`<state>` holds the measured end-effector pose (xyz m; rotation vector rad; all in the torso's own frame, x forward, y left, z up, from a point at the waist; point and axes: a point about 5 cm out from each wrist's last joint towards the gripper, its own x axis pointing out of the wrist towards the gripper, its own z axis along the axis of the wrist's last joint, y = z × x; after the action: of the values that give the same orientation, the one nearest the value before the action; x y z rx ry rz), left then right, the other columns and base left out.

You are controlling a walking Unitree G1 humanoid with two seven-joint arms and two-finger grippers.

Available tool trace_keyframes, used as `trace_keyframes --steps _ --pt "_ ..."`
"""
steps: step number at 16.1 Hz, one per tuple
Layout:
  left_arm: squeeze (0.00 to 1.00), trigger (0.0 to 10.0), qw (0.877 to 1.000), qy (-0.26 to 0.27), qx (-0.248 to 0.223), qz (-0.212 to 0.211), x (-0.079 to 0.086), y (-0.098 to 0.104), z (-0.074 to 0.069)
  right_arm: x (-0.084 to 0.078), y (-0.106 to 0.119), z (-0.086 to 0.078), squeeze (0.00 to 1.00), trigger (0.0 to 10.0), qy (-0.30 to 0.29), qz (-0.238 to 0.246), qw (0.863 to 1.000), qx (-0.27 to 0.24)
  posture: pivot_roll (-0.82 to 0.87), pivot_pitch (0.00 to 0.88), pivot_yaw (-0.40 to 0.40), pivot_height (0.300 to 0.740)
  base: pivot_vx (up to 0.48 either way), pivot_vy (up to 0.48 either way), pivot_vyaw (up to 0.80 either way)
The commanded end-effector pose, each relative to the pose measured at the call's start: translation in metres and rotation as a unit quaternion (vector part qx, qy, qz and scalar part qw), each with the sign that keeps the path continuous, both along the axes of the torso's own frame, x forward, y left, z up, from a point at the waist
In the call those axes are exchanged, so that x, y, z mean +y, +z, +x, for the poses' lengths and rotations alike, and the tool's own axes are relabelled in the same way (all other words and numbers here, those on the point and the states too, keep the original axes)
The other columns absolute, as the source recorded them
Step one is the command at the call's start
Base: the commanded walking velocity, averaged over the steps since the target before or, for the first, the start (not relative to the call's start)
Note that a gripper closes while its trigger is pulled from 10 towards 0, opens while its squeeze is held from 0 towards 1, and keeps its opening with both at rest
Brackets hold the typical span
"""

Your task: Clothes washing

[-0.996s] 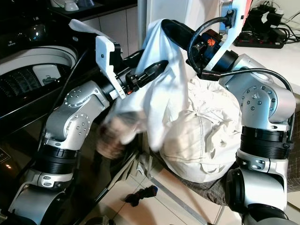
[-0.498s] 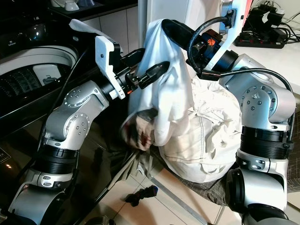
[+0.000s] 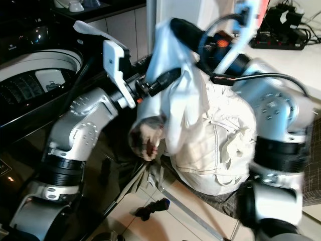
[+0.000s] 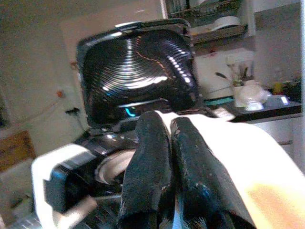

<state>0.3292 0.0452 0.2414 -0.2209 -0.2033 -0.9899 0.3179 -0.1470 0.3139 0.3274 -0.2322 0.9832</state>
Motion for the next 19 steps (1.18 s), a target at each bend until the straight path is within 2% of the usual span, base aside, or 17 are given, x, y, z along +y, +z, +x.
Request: trace_keyframes --steps 1,15,19 --pt "0.0 0.0 1.0 -0.009 0.011 0.005 -0.002 -0.003 0.0 0.0 0.006 -0.005 0.0 0.0 0.003 0.001 1.0 -0.013 -0.02 0.0 0.032 0.74 0.0 0.0 0.0" --pt "0.0 0.0 1.0 -0.002 0.01 -0.006 0.005 -0.001 0.003 0.002 0.003 -0.009 0.0 0.0 -0.003 -0.003 1.0 -0.002 -0.02 0.0 0.037 0.74 0.0 0.0 0.0" --pt "0.0 0.0 1.0 0.02 0.01 -0.009 0.011 0.0 0.008 0.002 0.002 -0.008 0.0 0.0 -0.008 -0.007 1.0 -0.001 -0.02 0.0 0.036 0.74 0.0 0.0 0.0"
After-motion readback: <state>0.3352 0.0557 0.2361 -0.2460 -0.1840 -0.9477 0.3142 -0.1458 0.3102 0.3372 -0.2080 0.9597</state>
